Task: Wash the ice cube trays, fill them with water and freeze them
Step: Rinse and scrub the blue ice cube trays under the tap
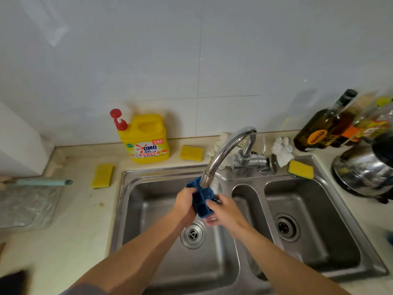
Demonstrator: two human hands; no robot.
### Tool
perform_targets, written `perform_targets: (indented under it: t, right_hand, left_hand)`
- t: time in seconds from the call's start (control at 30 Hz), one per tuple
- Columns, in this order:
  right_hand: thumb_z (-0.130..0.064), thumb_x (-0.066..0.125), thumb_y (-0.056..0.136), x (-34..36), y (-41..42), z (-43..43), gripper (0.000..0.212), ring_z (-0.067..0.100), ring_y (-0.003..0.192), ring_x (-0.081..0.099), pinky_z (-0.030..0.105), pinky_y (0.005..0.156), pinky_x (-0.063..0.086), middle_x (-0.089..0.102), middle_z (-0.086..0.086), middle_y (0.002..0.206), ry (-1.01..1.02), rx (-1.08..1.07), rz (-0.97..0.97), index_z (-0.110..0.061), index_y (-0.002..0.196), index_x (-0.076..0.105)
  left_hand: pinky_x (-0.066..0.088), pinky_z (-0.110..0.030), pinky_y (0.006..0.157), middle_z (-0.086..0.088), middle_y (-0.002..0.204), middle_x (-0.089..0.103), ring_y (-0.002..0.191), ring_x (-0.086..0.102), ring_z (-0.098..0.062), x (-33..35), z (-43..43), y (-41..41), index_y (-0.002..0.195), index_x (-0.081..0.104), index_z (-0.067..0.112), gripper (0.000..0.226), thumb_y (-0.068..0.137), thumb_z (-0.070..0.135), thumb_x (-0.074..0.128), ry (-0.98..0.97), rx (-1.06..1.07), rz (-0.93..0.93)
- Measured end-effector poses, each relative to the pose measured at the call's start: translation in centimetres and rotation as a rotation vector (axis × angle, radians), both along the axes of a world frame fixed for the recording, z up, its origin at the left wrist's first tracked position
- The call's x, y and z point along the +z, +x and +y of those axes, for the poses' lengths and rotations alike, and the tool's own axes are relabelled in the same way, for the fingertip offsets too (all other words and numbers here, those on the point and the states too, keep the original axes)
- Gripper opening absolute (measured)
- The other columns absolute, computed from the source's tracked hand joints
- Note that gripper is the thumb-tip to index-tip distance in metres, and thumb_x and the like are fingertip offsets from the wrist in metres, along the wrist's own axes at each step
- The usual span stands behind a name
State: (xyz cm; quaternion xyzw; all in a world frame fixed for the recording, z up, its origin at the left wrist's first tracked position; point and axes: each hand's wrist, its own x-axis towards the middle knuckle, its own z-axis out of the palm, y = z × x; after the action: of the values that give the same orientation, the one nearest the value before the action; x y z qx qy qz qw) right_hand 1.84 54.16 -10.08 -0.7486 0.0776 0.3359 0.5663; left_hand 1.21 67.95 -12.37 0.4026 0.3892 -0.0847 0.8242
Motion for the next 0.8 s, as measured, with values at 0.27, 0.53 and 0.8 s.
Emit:
perform_targets:
  t: [0.27,0.53,0.8]
  right_hand:
    - [-0.011,0.057,0.097,1.6,2.8,-0.4,0.022,0.021,0.093,0.071,0.042,0.075,0.065,0.068,0.006,0.109,-0.297,0.227,-0.275,-0.015,0.117,0.065]
    - [-0.001,0.052,0.101,-1.5,2.8,1.1,0.011,0.036,0.084,0.072,0.043,0.061,0.062,0.071,0.023,0.098,-0.028,-0.221,0.269,-0.005,0.103,0.062]
    - [-0.002,0.051,0.102,-3.3,3.1,3.6,0.018,0.039,0.094,0.072,0.045,0.074,0.062,0.072,0.022,0.105,0.061,-0.323,0.235,-0.012,0.107,0.064]
  left_hand:
    - [0.054,-0.039,0.079,-0.018,0.097,0.068,0.085,0.064,-0.027,-1.5,2.2,-1.1,0.117,0.062,0.005,0.031,0.093,-0.004,0.043,0.166,-0.326,0.061]
    - [0.063,-0.041,0.07,-0.02,0.095,0.069,0.088,0.071,-0.029,-0.5,1.9,-0.5,0.092,0.052,0.007,0.013,0.094,-0.004,0.047,0.458,-0.278,0.012]
    - [0.061,-0.031,0.068,-0.016,0.108,0.07,0.098,0.071,-0.025,0.0,2.0,-1.6,0.105,0.057,0.008,0.01,0.099,0.008,0.048,0.325,-0.065,0.007]
